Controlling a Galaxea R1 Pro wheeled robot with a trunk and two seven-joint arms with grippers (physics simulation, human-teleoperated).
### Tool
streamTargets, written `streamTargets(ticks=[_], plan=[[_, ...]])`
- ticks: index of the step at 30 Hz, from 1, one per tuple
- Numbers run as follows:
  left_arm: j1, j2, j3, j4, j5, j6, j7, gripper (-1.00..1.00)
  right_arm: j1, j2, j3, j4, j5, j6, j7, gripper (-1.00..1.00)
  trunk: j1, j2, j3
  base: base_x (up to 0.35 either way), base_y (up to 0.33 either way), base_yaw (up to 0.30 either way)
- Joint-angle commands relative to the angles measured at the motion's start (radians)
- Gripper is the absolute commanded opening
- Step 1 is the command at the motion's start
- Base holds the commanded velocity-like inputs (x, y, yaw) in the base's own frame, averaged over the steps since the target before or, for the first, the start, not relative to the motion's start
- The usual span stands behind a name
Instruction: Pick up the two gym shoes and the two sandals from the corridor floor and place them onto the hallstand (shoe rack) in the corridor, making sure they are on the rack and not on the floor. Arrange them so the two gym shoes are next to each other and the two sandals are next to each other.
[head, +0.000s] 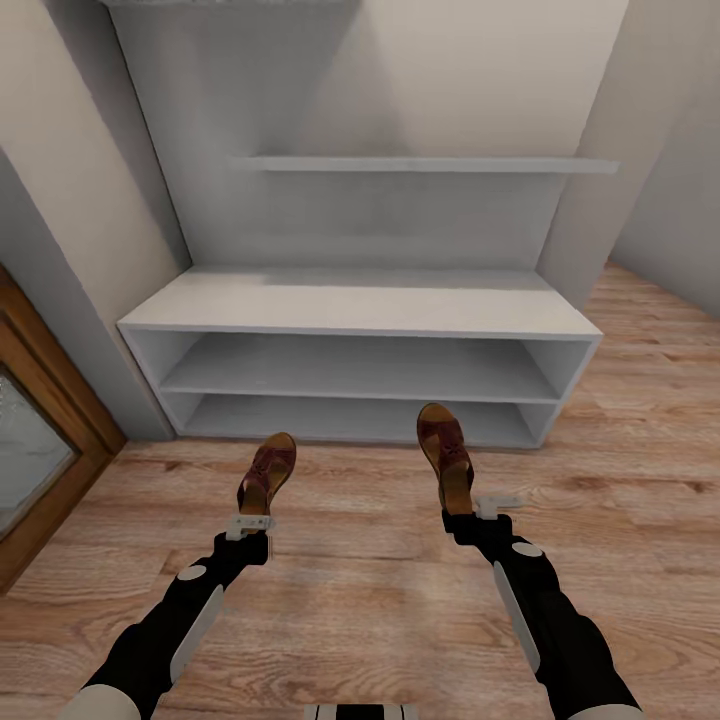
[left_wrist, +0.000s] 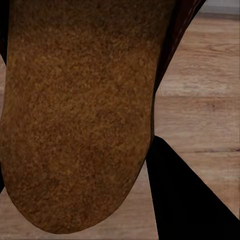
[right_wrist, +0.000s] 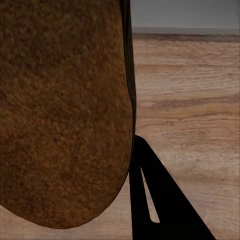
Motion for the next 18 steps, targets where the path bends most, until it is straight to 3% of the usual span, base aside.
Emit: streamTargets(ticks=[1, 12, 18], plan=[[0.000, 0.001, -0.002, -0.001, 0.005, 0.005, -0.001, -1.00, 0.000, 0.000, 0.000, -0.002, -0.003, 0.007, 0.000, -1.00, 0.000, 0.000, -0.001, 0.000, 0.303, 0.000], [0.000, 0.001, -0.002, -0.001, 0.006, 0.006, -0.001, -1.00, 0.000, 0.000, 0.000, -0.002, -0.003, 0.007, 0.000, -1.00, 0.000, 0.000, -0.001, 0.000, 0.302, 0.000], [0.000, 0.001, -0.002, -0.001, 0.006, 0.007, -0.001, -1.00, 0.000, 0.000, 0.000, -0.002, -0.003, 0.007, 0.000, -1.00, 0.000, 0.000, 0.000, 0.000, 0.080, -0.099]])
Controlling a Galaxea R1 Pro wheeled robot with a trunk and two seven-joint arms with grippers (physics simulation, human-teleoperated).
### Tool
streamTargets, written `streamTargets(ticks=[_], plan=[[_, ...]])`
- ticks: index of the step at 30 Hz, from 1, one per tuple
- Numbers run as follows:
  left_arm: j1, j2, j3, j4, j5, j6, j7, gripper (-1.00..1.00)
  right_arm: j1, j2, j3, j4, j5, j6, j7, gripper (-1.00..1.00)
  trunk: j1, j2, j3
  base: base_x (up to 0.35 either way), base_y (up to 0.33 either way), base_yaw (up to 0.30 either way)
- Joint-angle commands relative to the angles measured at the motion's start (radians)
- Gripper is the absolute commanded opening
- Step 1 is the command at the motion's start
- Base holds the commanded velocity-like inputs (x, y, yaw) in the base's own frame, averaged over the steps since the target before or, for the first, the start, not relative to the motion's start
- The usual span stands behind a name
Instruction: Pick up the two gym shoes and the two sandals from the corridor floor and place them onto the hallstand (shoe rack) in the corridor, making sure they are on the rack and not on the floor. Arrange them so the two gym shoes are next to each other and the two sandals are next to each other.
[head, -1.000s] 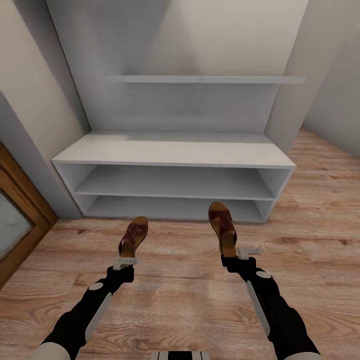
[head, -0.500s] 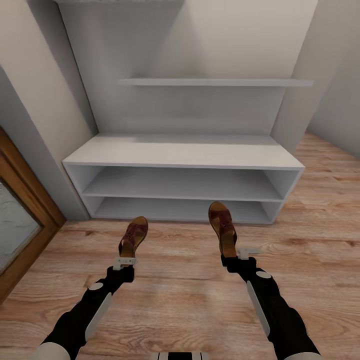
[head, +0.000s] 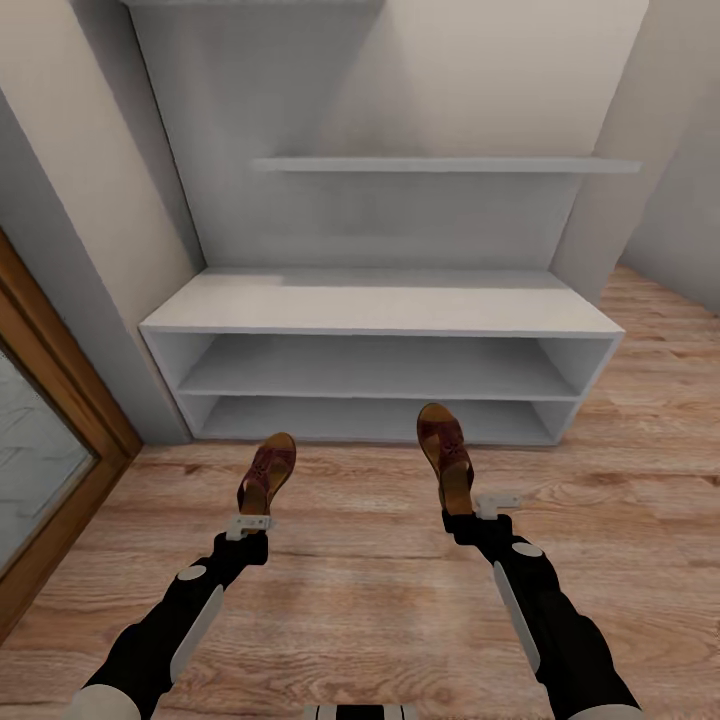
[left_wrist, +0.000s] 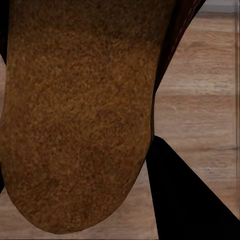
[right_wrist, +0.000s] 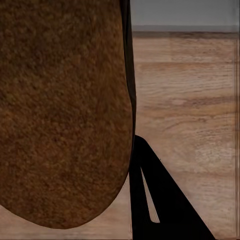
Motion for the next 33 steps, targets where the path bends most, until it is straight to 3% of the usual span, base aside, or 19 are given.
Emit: streamTargets(ticks=[1, 11, 13, 14, 16, 21, 23, 25, 26, 27, 30, 31, 32, 33], plan=[[0.000, 0.001, -0.002, -0.002, 0.005, 0.006, -0.001, -1.00, -0.001, 0.000, 0.000, -0.001, -0.003, 0.006, 0.000, -1.00, 0.000, 0.000, 0.000, 0.000, 0.014, -0.236], [0.000, -0.001, -0.002, 0.010, 0.003, 0.005, -0.001, -1.00, 0.000, 0.000, 0.000, -0.001, -0.002, 0.006, -0.003, -1.00, 0.000, 0.000, 0.002, 0.000, 0.003, -0.121], [0.000, -0.007, -0.002, 0.032, 0.003, 0.005, 0.001, -1.00, 0.000, 0.000, 0.000, -0.001, -0.002, 0.007, -0.003, -1.00, 0.000, 0.000, 0.002, 0.000, 0.000, -0.005], [0.000, -0.030, 0.001, 0.093, 0.003, 0.005, 0.003, -1.00, -0.001, 0.000, -0.002, -0.002, -0.002, 0.007, -0.003, -1.00, 0.000, 0.000, 0.002, 0.000, 0.000, -0.001], [0.000, -0.038, 0.004, 0.121, 0.002, 0.005, 0.003, -1.00, 0.000, -0.001, -0.004, -0.004, -0.003, 0.007, -0.002, -1.00, 0.000, 0.000, 0.002, 0.000, 0.000, 0.000], [0.000, -0.042, 0.049, 0.148, 0.001, 0.005, 0.005, -1.00, 0.000, -0.006, -0.037, -0.017, -0.017, 0.005, 0.000, -1.00, 0.000, 0.000, 0.002, 0.000, 0.000, 0.000], [0.000, -0.041, 0.075, 0.150, 0.001, 0.006, 0.006, -1.00, 0.000, -0.008, -0.091, -0.044, -0.025, 0.005, 0.001, -1.00, 0.000, 0.000, 0.002, 0.000, 0.000, 0.000], [0.000, -0.039, 0.104, 0.152, 0.000, 0.007, 0.006, -1.00, -0.001, -0.009, -0.178, -0.082, -0.034, 0.006, 0.002, -1.00, 0.000, 0.000, 0.002, 0.000, 0.000, 0.000], [0.000, -0.038, 0.135, 0.153, 0.000, 0.010, 0.006, -1.00, 0.000, -0.010, -0.283, -0.118, -0.040, 0.006, 0.003, -1.00, 0.000, 0.000, 0.002, 0.000, 0.000, 0.000], [0.000, -0.038, 0.145, 0.153, 0.000, 0.015, 0.006, -1.00, 0.000, -0.010, -0.318, -0.127, -0.042, 0.006, 0.005, -1.00, 0.000, 0.000, 0.002, 0.000, 0.000, 0.000], [0.000, -0.037, 0.176, 0.152, -0.005, 0.088, 0.006, -1.00, 0.001, -0.012, -0.527, -0.154, -0.046, 0.010, 0.043, -1.00, 0.000, 0.000, 0.002, 0.000, 0.000, 0.000], [0.000, -0.037, 0.181, 0.151, -0.007, 0.124, 0.006, -1.00, 0.001, -0.022, -0.641, -0.158, -0.046, 0.013, 0.081, -1.00, 0.000, 0.000, 0.002, 0.000, 0.000, 0.000], [0.000, -0.037, 0.182, 0.150, -0.007, 0.132, 0.006, -1.00, 0.001, -0.030, -0.681, -0.159, -0.046, 0.013, 0.096, -1.00, 0.000, 0.000, 0.002, 0.000, 0.000, 0.000], [0.000, -0.037, 0.184, 0.149, -0.008, 0.143, 0.005, -1.00, 0.001, -0.055, -0.759, -0.160, -0.046, 0.014, 0.127, -1.00, 0.000, 0.000, 0.002, 0.000, 0.000, 0.000]])
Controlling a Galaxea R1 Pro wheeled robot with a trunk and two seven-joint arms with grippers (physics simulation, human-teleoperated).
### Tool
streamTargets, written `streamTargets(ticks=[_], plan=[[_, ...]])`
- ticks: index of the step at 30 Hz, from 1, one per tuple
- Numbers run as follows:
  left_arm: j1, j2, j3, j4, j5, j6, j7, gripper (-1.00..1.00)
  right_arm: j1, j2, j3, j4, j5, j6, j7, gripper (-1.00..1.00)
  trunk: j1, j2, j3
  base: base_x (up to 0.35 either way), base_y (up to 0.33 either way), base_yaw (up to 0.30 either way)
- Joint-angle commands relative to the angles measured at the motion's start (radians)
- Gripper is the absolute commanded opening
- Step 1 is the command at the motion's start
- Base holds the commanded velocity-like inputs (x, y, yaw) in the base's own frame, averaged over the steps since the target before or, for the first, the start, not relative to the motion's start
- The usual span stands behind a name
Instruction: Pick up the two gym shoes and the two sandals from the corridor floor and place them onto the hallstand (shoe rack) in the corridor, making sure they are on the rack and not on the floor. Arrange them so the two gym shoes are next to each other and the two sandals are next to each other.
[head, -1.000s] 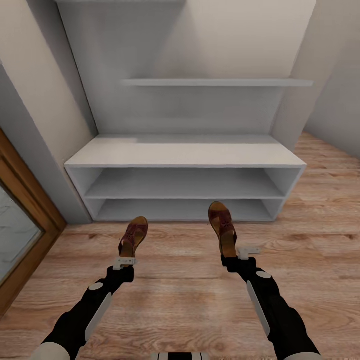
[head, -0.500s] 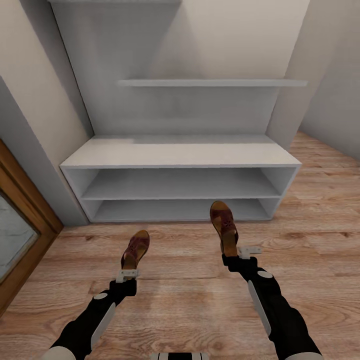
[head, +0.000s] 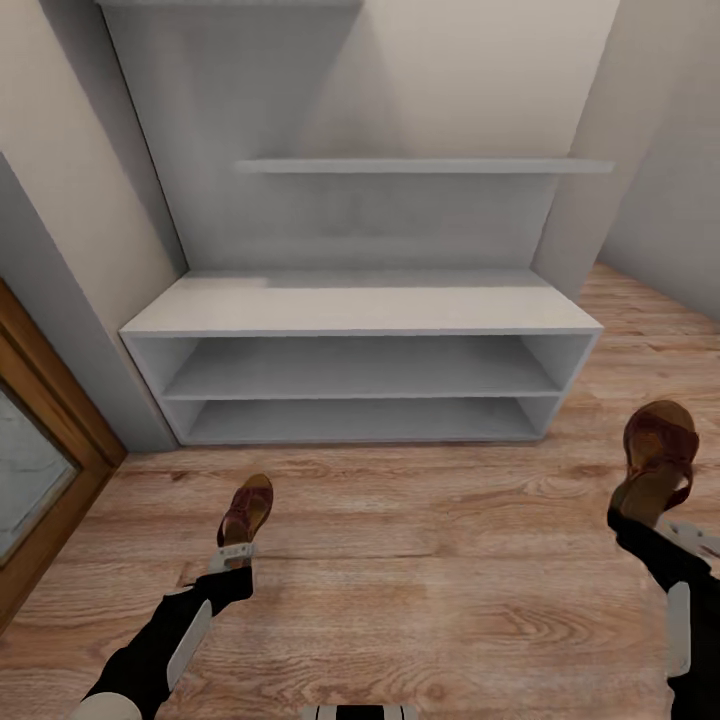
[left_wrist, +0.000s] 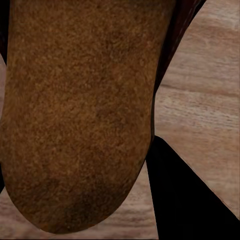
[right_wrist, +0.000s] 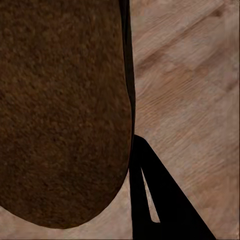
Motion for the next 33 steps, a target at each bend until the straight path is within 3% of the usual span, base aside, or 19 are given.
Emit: streamTargets(ticks=[1, 2, 3, 4, 6, 8, 9, 11, 18, 22, 27, 33], plan=[[0.000, 0.000, 0.000, -0.003, 0.003, 0.014, -0.003, -1.00, -0.001, -0.032, -0.082, -0.001, -0.009, 0.008, 0.034, -1.00, 0.000, 0.000, -0.001, 0.000, 0.000, 0.000], [-0.001, 0.000, 0.001, -0.004, 0.003, 0.017, -0.003, -1.00, 0.000, -0.050, -0.116, -0.001, -0.009, 0.008, 0.048, -1.00, 0.000, 0.000, -0.001, 0.000, 0.000, 0.000], [-0.001, 0.000, 0.002, -0.005, 0.002, 0.021, -0.003, -1.00, 0.000, -0.088, -0.177, -0.001, -0.009, 0.009, 0.068, -1.00, 0.000, 0.000, -0.001, 0.000, 0.000, 0.000], [-0.002, 0.000, 0.002, -0.005, 0.002, 0.023, -0.003, -1.00, 0.000, -0.109, -0.203, 0.000, -0.010, 0.010, 0.076, -1.00, 0.000, 0.000, -0.001, 0.000, 0.000, 0.000], [-0.006, 0.000, 0.003, -0.006, 0.002, 0.030, -0.003, -1.00, 0.000, -0.199, -0.280, 0.002, -0.010, 0.012, 0.094, -1.00, 0.000, 0.000, -0.001, 0.000, 0.000, 0.000], [-0.010, 0.001, 0.003, -0.007, 0.001, 0.048, -0.003, -1.00, 0.000, -0.278, -0.315, 0.004, -0.010, 0.013, 0.101, -1.00, 0.000, 0.000, -0.001, 0.000, 0.000, 0.000], [-0.011, 0.001, 0.003, -0.013, 0.001, 0.061, -0.003, -1.00, 0.000, -0.303, -0.324, 0.004, -0.008, 0.013, 0.103, -1.00, 0.000, 0.000, -0.001, 0.000, 0.000, 0.000], [-0.013, 0.002, 0.003, -0.035, 0.000, 0.084, -0.002, -1.00, 0.000, -0.324, -0.332, 0.004, -0.005, 0.013, 0.105, -1.00, 0.000, 0.000, -0.001, 0.000, 0.000, 0.000], [-0.022, 0.001, 0.004, -0.118, -0.001, 0.134, -0.001, -1.00, 0.000, -0.351, -0.354, 0.003, 0.000, 0.013, 0.106, -1.00, 0.000, 0.000, -0.001, 0.000, 0.000, 0.000], [-0.071, 0.001, 0.004, -0.125, -0.001, 0.218, -0.001, -1.00, 0.000, -0.353, -0.375, 0.005, 0.002, 0.014, 0.105, -1.00, 0.000, 0.000, -0.001, 0.000, 0.000, 0.000], [-0.042, -0.010, -0.007, -0.096, 0.001, 0.208, 0.002, -1.00, -0.002, -0.327, -0.346, 0.010, -0.012, -0.006, 0.104, -1.00, 0.000, 0.000, -0.001, 0.000, 0.000, 0.000], [-0.035, -0.002, -0.005, -0.074, 0.001, 0.207, 0.001, -1.00, -0.001, -0.326, -0.349, 0.010, -0.010, -0.004, 0.104, -1.00, 0.000, 0.000, -0.001, 0.000, 0.000, 0.000]])
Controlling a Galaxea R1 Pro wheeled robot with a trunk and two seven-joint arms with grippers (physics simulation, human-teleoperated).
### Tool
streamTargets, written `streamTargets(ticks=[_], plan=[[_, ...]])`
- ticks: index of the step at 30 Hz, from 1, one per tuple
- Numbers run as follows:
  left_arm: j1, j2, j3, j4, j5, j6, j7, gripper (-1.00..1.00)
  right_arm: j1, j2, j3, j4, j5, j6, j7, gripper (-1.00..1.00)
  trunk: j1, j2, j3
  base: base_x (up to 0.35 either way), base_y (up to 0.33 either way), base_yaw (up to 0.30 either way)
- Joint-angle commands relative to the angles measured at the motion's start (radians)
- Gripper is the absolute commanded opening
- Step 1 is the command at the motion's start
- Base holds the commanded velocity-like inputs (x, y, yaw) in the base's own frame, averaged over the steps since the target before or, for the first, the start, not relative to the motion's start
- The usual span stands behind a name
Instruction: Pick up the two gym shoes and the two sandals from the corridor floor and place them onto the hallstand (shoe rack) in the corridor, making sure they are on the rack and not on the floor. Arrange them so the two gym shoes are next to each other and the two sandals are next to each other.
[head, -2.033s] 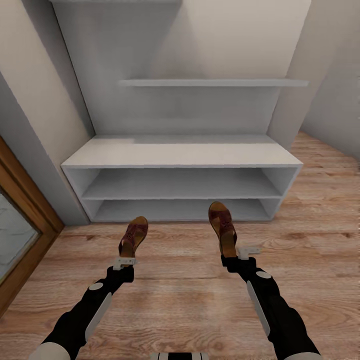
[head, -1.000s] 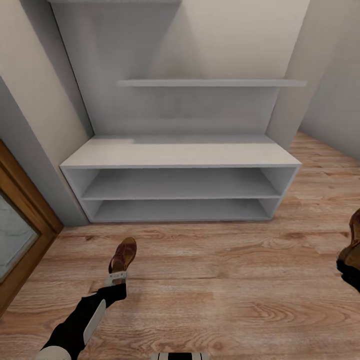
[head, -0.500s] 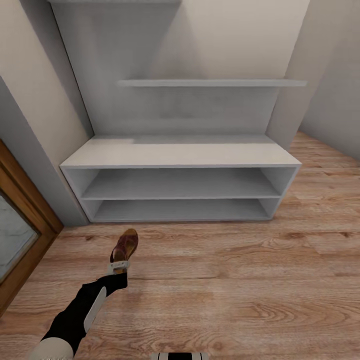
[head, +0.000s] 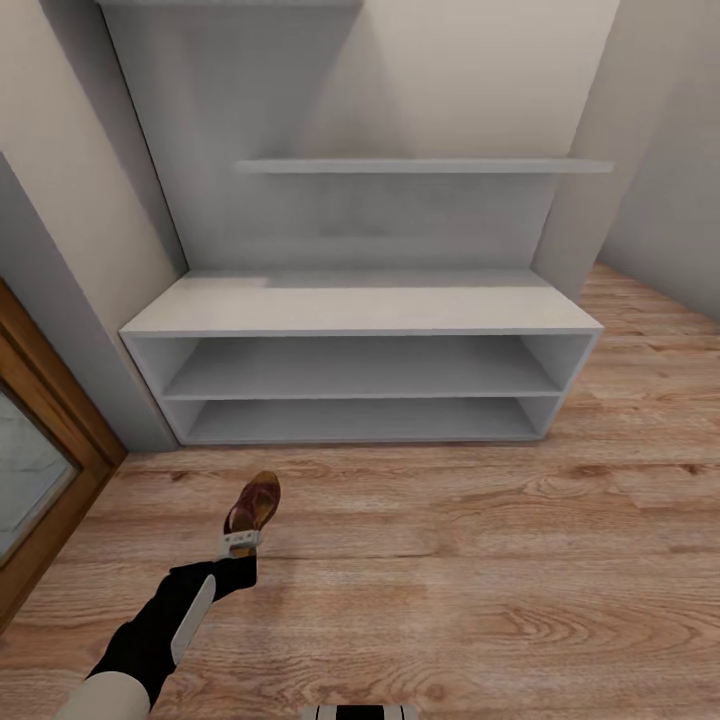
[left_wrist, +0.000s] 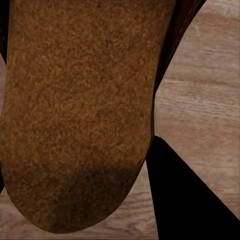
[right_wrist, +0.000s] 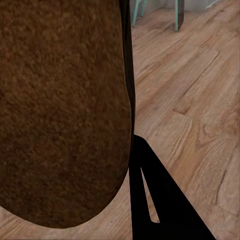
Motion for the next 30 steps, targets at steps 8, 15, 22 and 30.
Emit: streamTargets(ticks=[8, 15, 22, 30], plan=[[-0.009, 0.004, 0.002, -0.024, 0.000, 0.008, 0.001, -1.00, -0.001, -0.019, -0.018, -0.001, 0.001, 0.016, -0.001, -1.00, 0.000, 0.000, -0.001, 0.000, 0.000, 0.000], [-0.011, 0.005, 0.002, -0.064, -0.001, 0.010, 0.002, -1.00, -0.001, -0.058, -0.058, 0.001, 0.065, 0.023, 0.001, -1.00, 0.000, 0.000, -0.001, 0.000, 0.000, 0.000], [-0.014, 0.012, 0.003, -0.104, -0.001, 0.009, 0.003, -1.00, -0.002, -0.097, -0.098, 0.023, 0.139, 0.053, 0.002, -1.00, 0.000, 0.000, -0.001, 0.000, 0.000, 0.000], [-0.039, 0.048, 0.003, -0.130, 0.000, 0.014, 0.000, -1.00, -0.001, -0.325, -0.454, 0.109, 0.379, 0.137, 0.003, -1.00, 0.000, 0.000, -0.001, 0.000, 0.000, 0.000]])
